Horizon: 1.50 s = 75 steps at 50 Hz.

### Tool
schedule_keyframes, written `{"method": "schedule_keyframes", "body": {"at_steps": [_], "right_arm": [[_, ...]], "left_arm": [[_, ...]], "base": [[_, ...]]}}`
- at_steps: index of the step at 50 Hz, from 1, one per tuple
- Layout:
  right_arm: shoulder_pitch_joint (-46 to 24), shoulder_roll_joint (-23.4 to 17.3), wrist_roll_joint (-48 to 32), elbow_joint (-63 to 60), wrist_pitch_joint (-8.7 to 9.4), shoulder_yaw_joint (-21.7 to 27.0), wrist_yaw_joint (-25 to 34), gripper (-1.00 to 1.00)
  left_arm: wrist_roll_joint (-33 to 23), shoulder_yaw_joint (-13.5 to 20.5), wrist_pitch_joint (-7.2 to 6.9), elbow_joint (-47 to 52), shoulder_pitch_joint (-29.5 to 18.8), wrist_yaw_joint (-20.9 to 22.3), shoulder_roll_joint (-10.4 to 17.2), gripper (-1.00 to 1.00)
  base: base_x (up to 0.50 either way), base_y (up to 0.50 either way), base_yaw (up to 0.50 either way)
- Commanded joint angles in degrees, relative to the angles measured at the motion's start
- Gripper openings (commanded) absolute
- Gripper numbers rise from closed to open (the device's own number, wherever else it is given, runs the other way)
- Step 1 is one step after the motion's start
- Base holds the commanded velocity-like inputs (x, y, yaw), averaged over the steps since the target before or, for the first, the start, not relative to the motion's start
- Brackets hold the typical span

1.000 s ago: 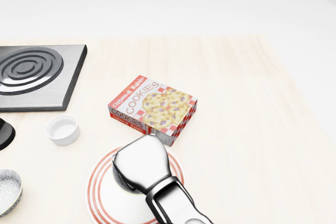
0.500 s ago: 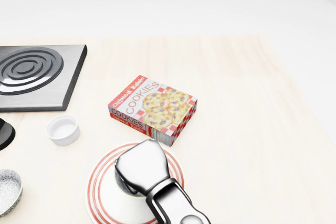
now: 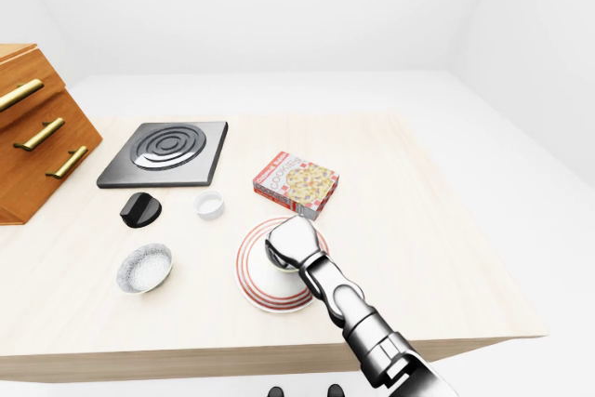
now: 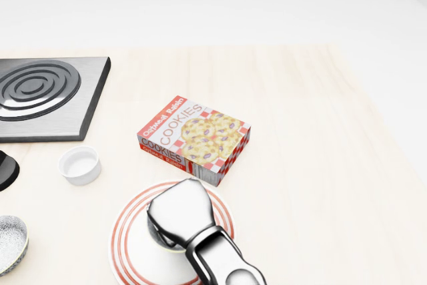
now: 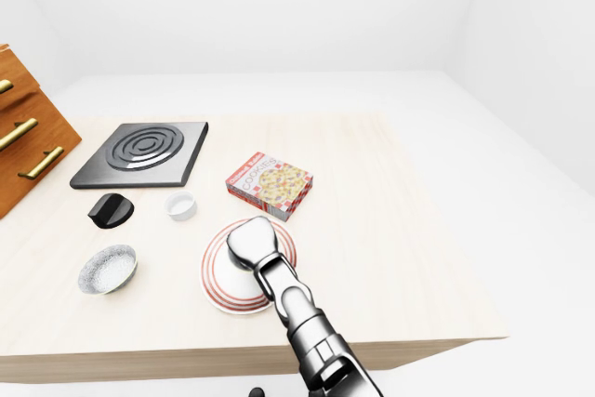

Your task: Pick the akita bowl next to the plate and place it on the plate.

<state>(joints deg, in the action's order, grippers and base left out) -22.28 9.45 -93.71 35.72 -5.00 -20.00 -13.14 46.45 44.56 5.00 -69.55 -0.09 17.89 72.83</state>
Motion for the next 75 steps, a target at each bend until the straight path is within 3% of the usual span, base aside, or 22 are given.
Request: {"method": "schedule_keyframes", "body": {"at_steps": [1,6,7,8,17,24,32,36,75], "right_arm": [[-0.4,0.1,1.5,0.1,0.00,-0.1,-0.9,-1.00],[-0.3,0.2,1.9,-0.5,0.00,0.1,0.1,-1.00],[-0.3,0.2,1.8,-0.7,0.00,0.0,0.2,-0.11],[0.3,0.4,2.6,-1.6,0.00,0.3,1.9,1.00],[4.0,-0.8,3.2,-7.6,0.00,-1.1,10.3,1.00],[5.5,-2.1,0.0,-9.5,0.00,-2.1,12.8,1.00],[9.4,-3.1,0.1,-20.4,0.00,-2.4,21.8,1.00],[10.2,-3.5,0.3,-23.0,0.00,-2.6,23.5,1.00],[7.4,-2.5,3.5,-31.7,0.00,-1.2,27.5,1.00]], "left_arm": [[0.1,0.1,0.00,0.0,0.1,0.1,0.0,1.00],[0.0,0.2,0.00,0.1,0.2,0.0,0.1,1.00],[0.0,0.3,0.00,0.1,0.2,0.0,0.1,1.00],[0.0,0.2,0.00,0.1,0.2,0.0,0.0,1.00],[0.0,0.2,0.00,0.0,0.1,0.2,-0.1,1.00],[0.0,0.1,0.00,0.0,0.0,0.1,0.0,1.00],[0.2,0.2,0.00,0.2,0.3,0.1,0.3,1.00],[0.0,0.2,0.00,0.1,0.2,0.1,-0.2,1.00],[0.0,0.2,0.00,0.1,0.1,-0.1,0.0,1.00]], "base": [[0.00,0.00,0.00],[0.00,0.00,0.00],[0.00,0.00,0.00],[0.00,0.00,0.00],[0.00,0.00,0.00],[0.00,0.00,0.00],[0.00,0.00,0.00],[0.00,0.00,0.00],[0.00,0.00,0.00]]}}
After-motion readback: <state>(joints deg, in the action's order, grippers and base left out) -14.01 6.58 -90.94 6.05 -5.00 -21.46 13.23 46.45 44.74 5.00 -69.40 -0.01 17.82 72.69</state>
